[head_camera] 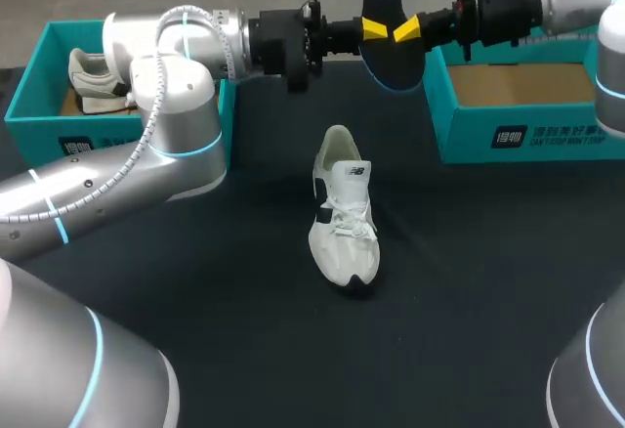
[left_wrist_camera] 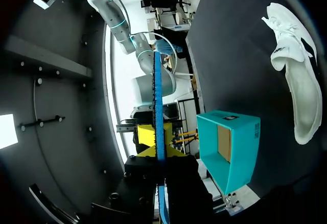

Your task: Take the shoe out of the shoebox, open the shoe tongue, remove and reinsert the insole, then place the shoe into the shoebox

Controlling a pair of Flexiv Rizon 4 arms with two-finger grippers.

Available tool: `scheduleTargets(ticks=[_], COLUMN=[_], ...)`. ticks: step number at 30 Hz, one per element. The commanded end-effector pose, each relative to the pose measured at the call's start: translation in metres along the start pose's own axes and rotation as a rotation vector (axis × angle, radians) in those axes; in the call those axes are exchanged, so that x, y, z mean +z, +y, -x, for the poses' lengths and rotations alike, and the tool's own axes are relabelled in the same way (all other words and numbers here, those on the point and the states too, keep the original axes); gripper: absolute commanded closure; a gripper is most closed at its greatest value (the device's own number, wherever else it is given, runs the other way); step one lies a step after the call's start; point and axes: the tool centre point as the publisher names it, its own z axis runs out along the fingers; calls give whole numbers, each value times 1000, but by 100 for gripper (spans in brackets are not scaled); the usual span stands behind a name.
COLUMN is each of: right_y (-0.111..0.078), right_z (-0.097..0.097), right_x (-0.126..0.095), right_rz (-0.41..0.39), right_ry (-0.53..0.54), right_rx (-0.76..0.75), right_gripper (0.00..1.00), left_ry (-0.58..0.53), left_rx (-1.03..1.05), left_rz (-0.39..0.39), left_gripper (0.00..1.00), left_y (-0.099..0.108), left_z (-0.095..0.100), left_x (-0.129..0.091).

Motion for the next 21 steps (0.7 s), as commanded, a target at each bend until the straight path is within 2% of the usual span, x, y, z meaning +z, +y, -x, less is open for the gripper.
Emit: scheduleTargets(ticks=[1,5,6,7,8,14,21], right_y=[-2,-2,-3,-3,-3,-1,0], right_z=[1,2,2,2,2,-3,-4], right_x=[2,3,3,3,2,-5,-13], right_rz=[2,12,17,27,36,60,72], right_ry=[1,15,19,21,27,24,8], right_rx=[1,-6,-8,-16,-25,-101,-146], right_gripper=[100,100,100,100,100,100,100], left_ry=[-8,-8,-3,8,7,46,88], left_rx=[2,-15,-14,-28,-33,-30,-58], left_rz=[8,-1,-2,-1,-9,-6,-11], left_gripper=[100,100,81,32,0,0,0], left_y=[-1,-1,-1,-1,-1,0,-4], left_z=[-1,0,0,0,1,2,0], left_x=[3,4,4,3,2,-20,-57])
